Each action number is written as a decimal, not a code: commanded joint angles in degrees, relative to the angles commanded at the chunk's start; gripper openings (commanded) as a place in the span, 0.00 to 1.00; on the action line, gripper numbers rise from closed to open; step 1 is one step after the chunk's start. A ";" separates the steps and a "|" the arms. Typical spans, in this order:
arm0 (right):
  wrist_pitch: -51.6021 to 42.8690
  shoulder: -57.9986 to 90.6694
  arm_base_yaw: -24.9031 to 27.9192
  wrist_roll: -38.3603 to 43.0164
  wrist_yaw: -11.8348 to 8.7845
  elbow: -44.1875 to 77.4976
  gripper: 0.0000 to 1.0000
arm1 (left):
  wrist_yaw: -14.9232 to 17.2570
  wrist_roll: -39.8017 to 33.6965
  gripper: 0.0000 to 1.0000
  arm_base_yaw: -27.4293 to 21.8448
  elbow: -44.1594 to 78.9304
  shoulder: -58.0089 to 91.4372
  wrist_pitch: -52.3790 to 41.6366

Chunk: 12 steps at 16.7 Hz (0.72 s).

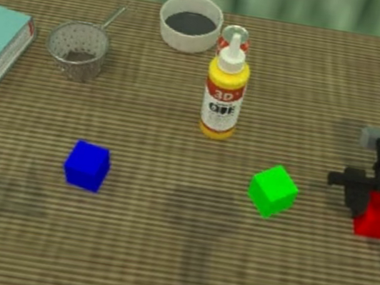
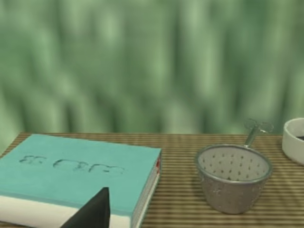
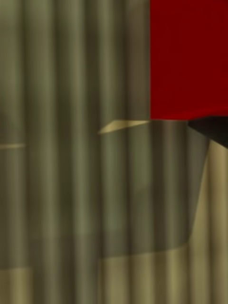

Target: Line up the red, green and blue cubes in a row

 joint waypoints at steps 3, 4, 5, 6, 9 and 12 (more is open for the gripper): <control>0.00 0.00 0.00 0.00 0.00 0.00 0.00 | 0.00 0.00 1.00 0.00 0.00 0.00 0.00; 0.00 0.00 0.00 0.00 0.00 0.00 0.00 | 0.00 0.00 1.00 0.00 0.00 0.00 0.00; 0.00 0.00 0.00 0.00 0.00 0.00 0.00 | 0.00 0.00 1.00 0.00 0.00 0.00 0.00; -0.82 -1.75 -0.13 -0.14 0.32 0.65 0.00 | 0.00 0.00 1.00 0.00 0.00 0.00 0.00; -3.21 -2.72 -0.08 -0.09 0.33 2.09 0.00 | 0.00 0.00 1.00 0.00 0.00 0.00 0.00; -9.75 -5.60 0.06 -0.09 0.30 5.13 0.00 | 0.00 0.00 1.00 0.00 0.00 0.00 0.00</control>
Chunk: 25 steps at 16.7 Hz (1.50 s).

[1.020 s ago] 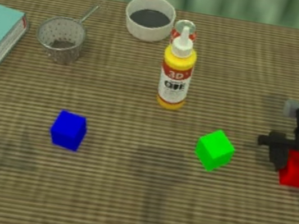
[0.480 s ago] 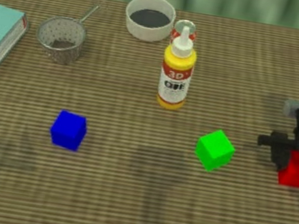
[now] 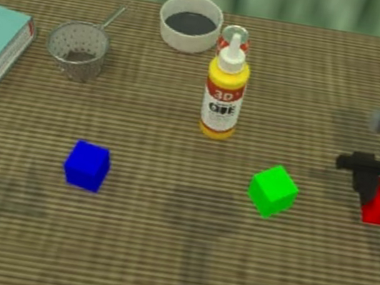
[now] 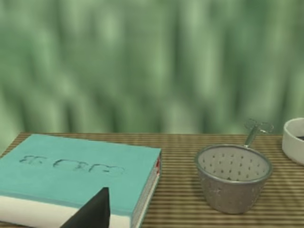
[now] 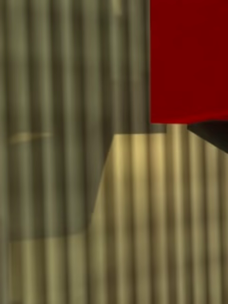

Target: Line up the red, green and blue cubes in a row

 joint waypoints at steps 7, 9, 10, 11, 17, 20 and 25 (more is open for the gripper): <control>-5.37 -2.99 0.03 -0.12 -0.05 2.76 0.00 | 0.00 0.00 1.00 0.00 0.00 0.00 0.00; -5.89 -2.27 0.83 0.68 -0.02 3.59 0.00 | 0.00 0.00 1.00 0.00 0.00 0.00 0.00; -6.68 -1.21 2.11 1.96 0.03 4.90 0.00 | 0.00 0.00 1.00 0.00 0.00 0.00 0.00; -7.76 0.26 3.99 3.85 0.09 6.84 0.00 | 0.00 0.00 1.00 0.00 0.00 0.00 0.00; -17.79 13.08 24.32 23.52 0.53 29.33 0.00 | 0.00 0.00 1.00 0.00 0.00 0.00 0.00; -22.64 18.86 35.47 34.01 0.75 40.94 0.00 | 0.00 0.00 1.00 0.00 0.00 0.00 0.00; -26.28 22.95 43.85 42.31 1.16 49.25 0.00 | 0.00 0.00 1.00 0.00 0.00 0.00 0.00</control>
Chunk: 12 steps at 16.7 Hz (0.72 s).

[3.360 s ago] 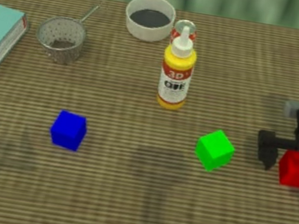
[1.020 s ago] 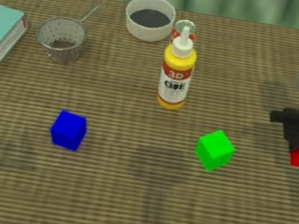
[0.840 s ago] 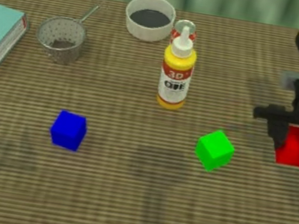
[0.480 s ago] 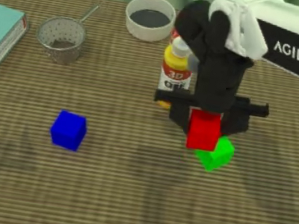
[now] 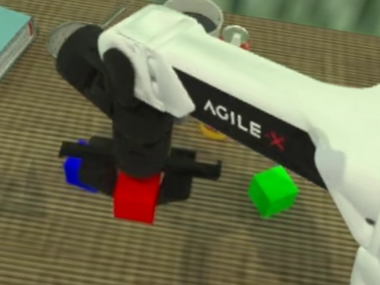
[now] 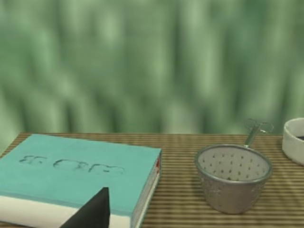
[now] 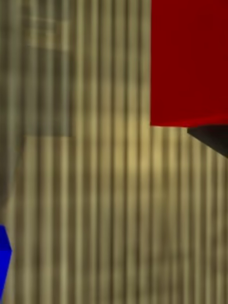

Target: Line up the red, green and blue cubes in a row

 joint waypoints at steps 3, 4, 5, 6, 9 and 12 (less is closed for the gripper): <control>0.00 0.00 0.01 0.01 0.00 0.01 0.00 | 0.00 0.00 1.00 0.00 0.00 0.00 0.00; 0.17 -0.25 -0.13 0.06 -0.13 -0.10 0.00 | 0.00 0.00 1.00 0.00 0.00 0.00 0.00; 0.36 -0.22 -0.13 0.06 -0.13 -0.29 0.00 | 0.00 0.00 1.00 0.00 0.00 0.00 0.00; 1.16 -0.09 -0.14 0.07 -0.11 -0.99 0.00 | 0.00 0.00 1.00 0.00 0.00 0.00 0.00; 6.18 0.89 -0.17 0.22 -0.08 -5.15 0.00 | 0.00 0.00 1.00 0.00 0.00 0.00 0.00; 12.16 2.09 0.05 0.21 -0.05 -9.84 0.00 | 0.00 0.00 1.00 0.00 0.00 0.00 0.00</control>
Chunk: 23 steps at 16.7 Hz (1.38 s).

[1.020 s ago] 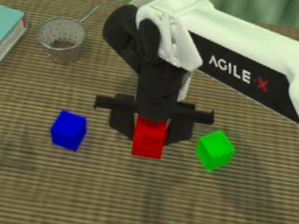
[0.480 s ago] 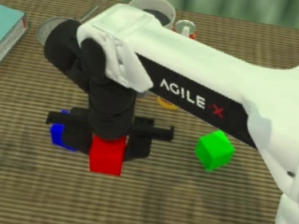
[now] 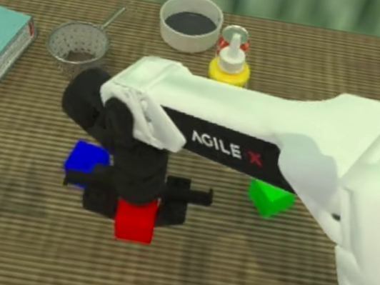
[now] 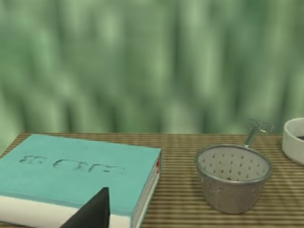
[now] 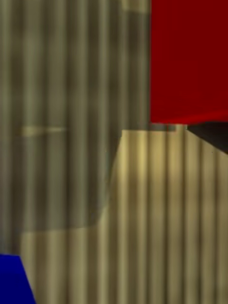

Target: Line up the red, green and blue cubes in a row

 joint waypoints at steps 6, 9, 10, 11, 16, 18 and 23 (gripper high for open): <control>1.84 0.45 0.13 0.00 0.08 -1.62 0.08 | 0.00 0.00 1.00 0.00 0.00 0.00 0.00; 1.84 0.45 0.13 0.00 0.08 -1.62 0.30 | 0.00 0.00 1.00 0.00 0.00 0.00 0.00; 1.84 0.45 0.13 0.00 0.08 -1.62 0.38 | 0.00 0.00 1.00 0.00 0.00 0.00 0.00; 1.84 0.45 0.13 0.00 0.08 -1.62 0.45 | 0.00 0.00 1.00 0.00 0.00 0.00 0.00; 1.84 0.45 0.13 0.00 0.08 -1.62 0.83 | 0.00 0.00 1.00 0.00 0.00 0.00 0.00; 1.84 0.45 0.13 0.00 0.08 -1.62 0.98 | 0.00 0.00 1.00 0.00 0.00 0.00 0.00; 1.84 0.45 0.13 0.00 0.08 -1.62 1.00 | 0.00 0.00 1.00 0.00 0.00 0.00 0.00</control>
